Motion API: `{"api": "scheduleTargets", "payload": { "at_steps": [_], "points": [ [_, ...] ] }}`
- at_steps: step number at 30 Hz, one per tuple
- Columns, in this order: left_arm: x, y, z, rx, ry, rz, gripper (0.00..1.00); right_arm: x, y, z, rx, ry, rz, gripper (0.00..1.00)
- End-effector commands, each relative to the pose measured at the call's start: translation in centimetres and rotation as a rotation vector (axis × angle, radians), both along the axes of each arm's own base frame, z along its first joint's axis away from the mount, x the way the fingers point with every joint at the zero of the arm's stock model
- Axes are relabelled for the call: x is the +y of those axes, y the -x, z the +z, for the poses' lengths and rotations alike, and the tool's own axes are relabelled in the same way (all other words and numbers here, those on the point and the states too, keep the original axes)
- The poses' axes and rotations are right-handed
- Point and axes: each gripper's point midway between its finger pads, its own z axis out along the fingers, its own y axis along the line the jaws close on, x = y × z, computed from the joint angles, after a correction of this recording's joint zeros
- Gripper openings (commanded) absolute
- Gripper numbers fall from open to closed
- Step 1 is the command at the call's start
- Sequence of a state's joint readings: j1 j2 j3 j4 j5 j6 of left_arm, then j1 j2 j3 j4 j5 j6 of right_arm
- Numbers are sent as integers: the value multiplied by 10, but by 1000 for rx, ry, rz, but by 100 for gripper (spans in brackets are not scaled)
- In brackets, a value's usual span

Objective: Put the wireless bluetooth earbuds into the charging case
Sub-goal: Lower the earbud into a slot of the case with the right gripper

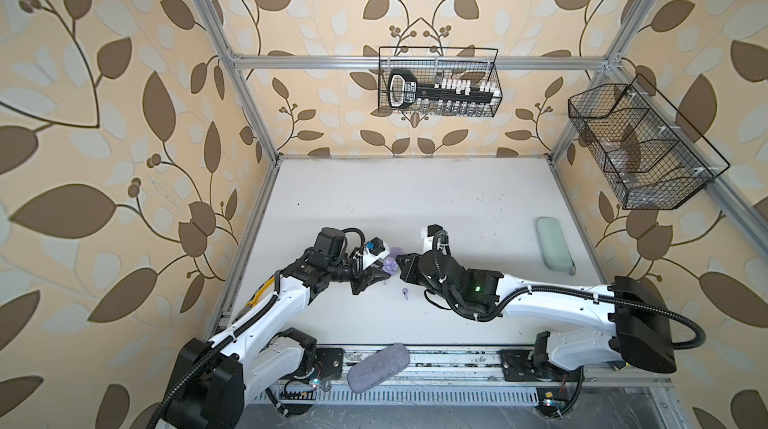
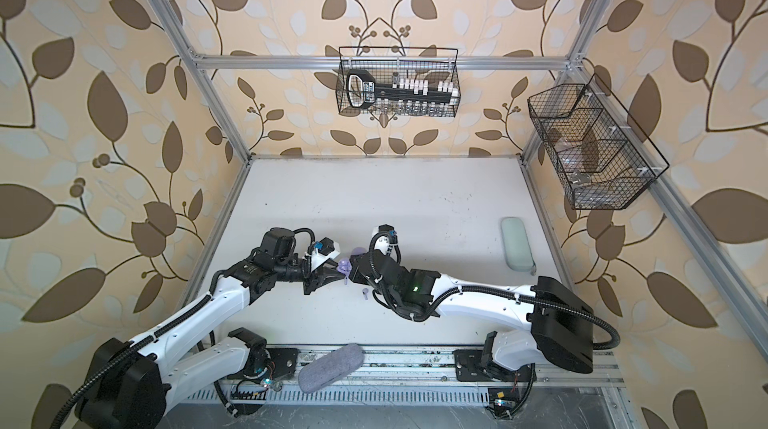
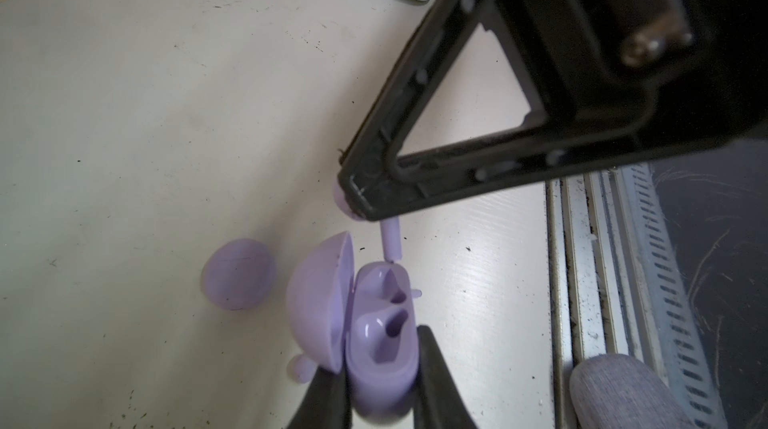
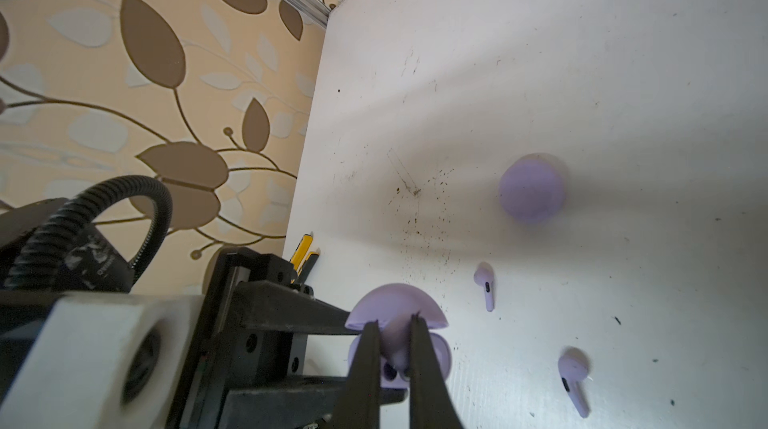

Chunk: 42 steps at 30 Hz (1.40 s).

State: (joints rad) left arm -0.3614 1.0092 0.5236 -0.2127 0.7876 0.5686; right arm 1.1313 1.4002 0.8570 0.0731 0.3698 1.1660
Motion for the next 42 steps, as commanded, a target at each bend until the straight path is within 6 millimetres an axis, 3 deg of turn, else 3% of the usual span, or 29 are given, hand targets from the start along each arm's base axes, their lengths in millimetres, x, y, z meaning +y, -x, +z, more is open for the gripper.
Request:
{"api": "scheduleTargets", "payload": {
  "at_steps": [1,24,34,42],
  "points": [
    [-4,-3,9,-26,17,-5,5,11,0,10,7,-44,-1,6],
    [-2,-9,9,-34,18,37,5,7,-4,-9,29,-11,-47,6],
    [-2,-8,8,-33,17,34,5,7,-9,-7,24,-16,-54,5],
    [-2,-9,9,-34,17,36,5,19,-11,-9,31,-20,-16,5]
  ]
}}
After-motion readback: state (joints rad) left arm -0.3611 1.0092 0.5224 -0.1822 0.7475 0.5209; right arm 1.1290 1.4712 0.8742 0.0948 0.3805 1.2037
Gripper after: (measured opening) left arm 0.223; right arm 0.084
